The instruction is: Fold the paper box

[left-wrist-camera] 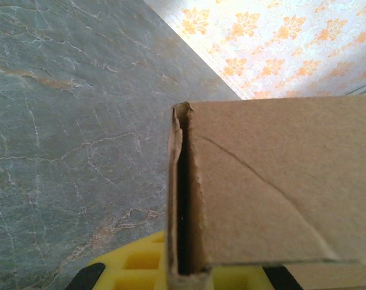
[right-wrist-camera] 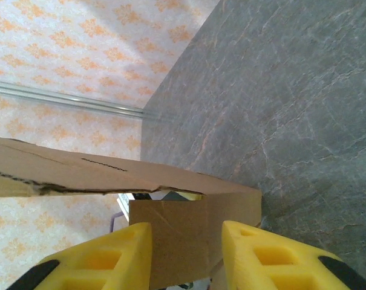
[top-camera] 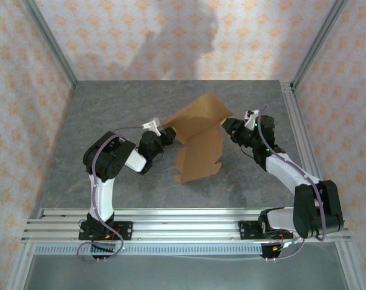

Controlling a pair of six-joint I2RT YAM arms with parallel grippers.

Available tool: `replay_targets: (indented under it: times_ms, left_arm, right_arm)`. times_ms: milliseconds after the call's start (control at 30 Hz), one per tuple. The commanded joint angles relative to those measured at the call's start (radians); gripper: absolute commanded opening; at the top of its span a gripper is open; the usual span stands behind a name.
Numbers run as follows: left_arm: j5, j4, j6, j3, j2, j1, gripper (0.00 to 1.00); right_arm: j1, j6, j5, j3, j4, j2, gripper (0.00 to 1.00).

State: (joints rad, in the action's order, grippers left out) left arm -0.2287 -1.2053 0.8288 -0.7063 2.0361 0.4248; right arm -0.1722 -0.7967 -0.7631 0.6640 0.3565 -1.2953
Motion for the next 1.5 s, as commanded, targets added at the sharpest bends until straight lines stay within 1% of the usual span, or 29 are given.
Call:
replay_targets:
  times_ms: [0,100,233,333,367,567,633,667,700,733,767,800,833,867,900,933,967,1067,1167,1200,1233,1300,1333,1467]
  left_arm:
    - [-0.002,-0.054,-0.030,-0.025,0.007,-0.001,0.00]
    - [0.001,-0.063,-0.033,-0.020,0.009,0.001,0.00]
    - [0.001,-0.061,-0.037,-0.021,0.007,0.001,0.00]
    - [0.001,-0.057,-0.039,-0.024,0.008,0.001,0.00]
    - [0.000,-0.056,-0.042,-0.024,0.007,0.001,0.00]
    - [0.005,-0.055,-0.048,-0.023,0.013,0.001,0.00]
    - [0.005,-0.054,-0.051,-0.024,0.015,0.002,0.00]
    - [0.005,-0.055,-0.051,-0.024,0.015,0.000,0.00]
    - [0.008,-0.054,-0.054,-0.024,0.014,0.001,0.00]
    - [0.008,-0.053,-0.055,-0.023,0.015,0.000,0.00]
    - [0.010,-0.052,-0.058,-0.023,0.014,0.001,0.00]
    - [0.010,-0.051,-0.060,-0.022,0.013,0.000,0.00]
    - [0.011,-0.051,-0.062,-0.022,0.013,0.001,0.00]
    - [0.012,-0.049,-0.062,-0.023,0.015,0.001,0.00]
    - [0.012,-0.048,-0.062,-0.023,0.015,0.001,0.00]
    - [0.011,-0.048,-0.063,-0.024,0.015,0.001,0.00]
    - [0.010,-0.049,-0.063,-0.025,0.018,0.002,0.00]
    - [0.014,-0.050,-0.062,-0.027,0.019,0.001,0.00]
    - [0.025,-0.050,-0.059,-0.023,0.020,0.000,0.00]
    - [0.032,-0.050,-0.056,-0.020,0.019,0.001,0.00]
    - [0.039,-0.053,-0.056,-0.018,0.019,0.001,0.00]
    - [0.051,-0.053,-0.056,-0.013,0.017,0.001,0.00]
    - [0.056,-0.055,-0.056,-0.010,0.016,0.000,0.00]
    - [0.069,-0.055,-0.068,-0.006,0.017,0.001,0.00]
  right_arm:
    - [-0.021,0.013,-0.001,0.041,0.020,-0.021,0.36]
    - [-0.036,0.011,0.027,0.042,0.007,-0.039,0.35]
    - [-0.044,-0.002,0.030,0.042,0.006,-0.065,0.34]
    - [-0.044,-0.010,0.034,0.042,0.002,-0.084,0.30]
    - [-0.045,-0.014,0.033,0.042,0.004,-0.088,0.28]
    - [-0.046,-0.023,0.042,0.044,-0.001,-0.090,0.07]
    - [-0.046,-0.023,0.041,0.046,-0.005,-0.088,0.04]
    - [-0.046,-0.023,0.045,0.047,-0.010,-0.087,0.05]
    - [-0.046,-0.023,0.047,0.048,-0.016,-0.084,0.07]
    - [-0.045,-0.023,0.050,0.048,-0.019,-0.082,0.13]
    - [-0.045,-0.023,0.054,0.048,-0.021,-0.080,0.23]
    - [-0.045,-0.023,0.056,0.047,-0.021,-0.079,0.31]
    - [-0.046,-0.023,0.056,0.047,-0.021,-0.077,0.31]
    - [-0.046,-0.023,0.057,0.049,-0.021,-0.077,0.24]
    - [-0.046,-0.023,0.058,0.051,-0.025,-0.077,0.11]
    - [-0.045,-0.022,0.059,0.054,-0.031,-0.078,0.03]
    - [-0.045,-0.018,0.061,0.056,-0.038,-0.078,0.00]
    - [-0.045,-0.007,0.067,0.063,-0.061,-0.072,0.00]
    - [-0.046,0.016,0.089,0.069,-0.095,-0.046,0.36]
    - [-0.046,0.028,0.102,0.073,-0.115,-0.031,0.45]
    - [-0.045,0.042,0.118,0.079,-0.144,-0.019,0.50]
    - [-0.046,0.085,0.165,0.097,-0.222,0.019,0.59]
    - [-0.045,0.104,0.194,0.106,-0.259,0.038,0.60]
    - [-0.045,0.186,0.304,0.163,-0.435,0.106,0.63]
